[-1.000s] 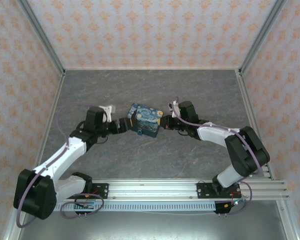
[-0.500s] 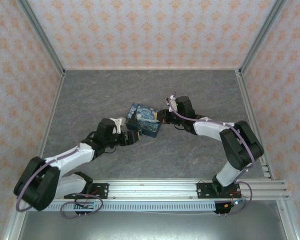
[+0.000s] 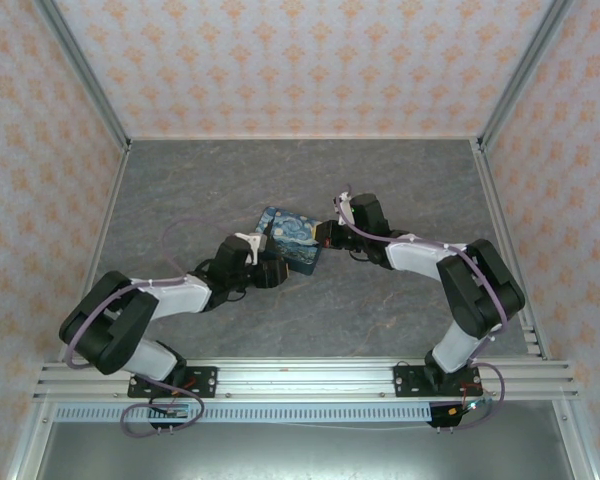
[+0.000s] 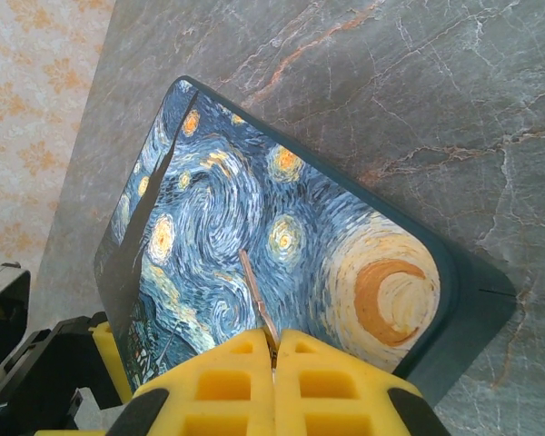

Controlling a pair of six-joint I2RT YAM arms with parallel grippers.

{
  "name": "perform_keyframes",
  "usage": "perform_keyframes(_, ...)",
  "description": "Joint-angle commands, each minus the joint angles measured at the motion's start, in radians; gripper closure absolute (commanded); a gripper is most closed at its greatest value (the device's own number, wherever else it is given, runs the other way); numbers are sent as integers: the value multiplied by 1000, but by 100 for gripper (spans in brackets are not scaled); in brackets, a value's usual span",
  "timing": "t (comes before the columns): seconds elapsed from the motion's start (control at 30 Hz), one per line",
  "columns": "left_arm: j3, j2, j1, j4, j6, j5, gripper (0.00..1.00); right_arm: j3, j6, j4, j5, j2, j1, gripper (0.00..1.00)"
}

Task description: Unlock the padlock with the key

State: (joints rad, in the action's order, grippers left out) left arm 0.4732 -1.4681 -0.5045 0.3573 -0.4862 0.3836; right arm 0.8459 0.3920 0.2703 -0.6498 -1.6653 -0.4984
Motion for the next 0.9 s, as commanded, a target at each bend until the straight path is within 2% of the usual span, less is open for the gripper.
perform_keyframes(0.0,37,-29,-14,17,82,-64,33,4,-18,-19,15,-18,0,100)
perform_keyframes(0.2,66,-81,-36,0,129,-107,37,1,-18,-15,12,-20,1,100)
perform_keyframes(0.43,80,-136,-57,47,108,-115,42,-2,-21,-17,7,-17,1,100)
perform_keyframes(0.87,122,-194,-72,59,71,-77,54,-16,-19,7,-2,-10,1,100)
